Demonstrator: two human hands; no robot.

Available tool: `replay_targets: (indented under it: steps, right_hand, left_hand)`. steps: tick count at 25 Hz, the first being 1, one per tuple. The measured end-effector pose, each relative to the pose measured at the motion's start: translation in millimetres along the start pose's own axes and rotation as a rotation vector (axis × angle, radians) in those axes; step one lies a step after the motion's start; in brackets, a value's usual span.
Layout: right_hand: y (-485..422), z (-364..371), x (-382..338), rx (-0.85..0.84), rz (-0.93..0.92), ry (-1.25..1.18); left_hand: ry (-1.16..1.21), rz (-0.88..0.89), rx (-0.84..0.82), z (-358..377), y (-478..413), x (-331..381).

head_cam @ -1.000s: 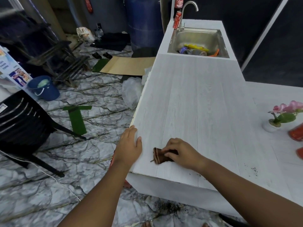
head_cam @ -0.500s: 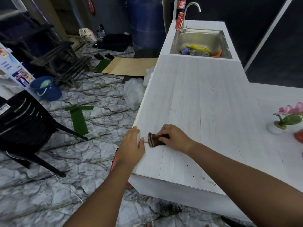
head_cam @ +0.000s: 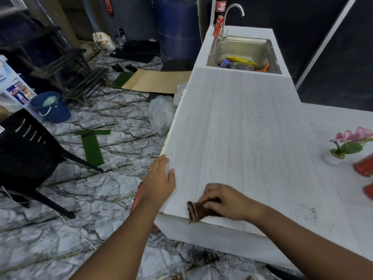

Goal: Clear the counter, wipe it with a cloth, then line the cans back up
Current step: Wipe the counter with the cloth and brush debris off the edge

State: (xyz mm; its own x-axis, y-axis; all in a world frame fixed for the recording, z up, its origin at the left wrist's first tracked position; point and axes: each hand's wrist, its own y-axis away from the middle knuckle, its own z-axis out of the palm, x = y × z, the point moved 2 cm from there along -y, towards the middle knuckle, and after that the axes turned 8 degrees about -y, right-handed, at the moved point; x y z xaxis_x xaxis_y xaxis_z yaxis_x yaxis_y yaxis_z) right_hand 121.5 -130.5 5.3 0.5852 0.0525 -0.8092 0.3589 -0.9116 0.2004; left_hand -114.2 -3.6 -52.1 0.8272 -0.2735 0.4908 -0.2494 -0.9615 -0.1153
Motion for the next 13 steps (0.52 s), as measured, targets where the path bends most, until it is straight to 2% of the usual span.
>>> replay_targets:
  steps: [2, 5, 8, 13]
  right_hand:
    - [-22, -22, -2, 0.129, 0.022, -0.070]
    - [-49, -45, 4, 0.287, 0.041, 0.038]
    - [-41, -36, 16, 0.320, 0.066, 0.116]
    - [19, 7, 19, 0.341, -0.032, 0.134]
  left_hand:
    - [0.001, -0.003, 0.001, -2, 1, 1]
    - [0.005, 0.002, 0.008, -3, 3, 4]
    - [0.002, 0.004, 0.010, -4, 3, 5]
    - [0.007, 0.018, 0.024, -1, 4, 3]
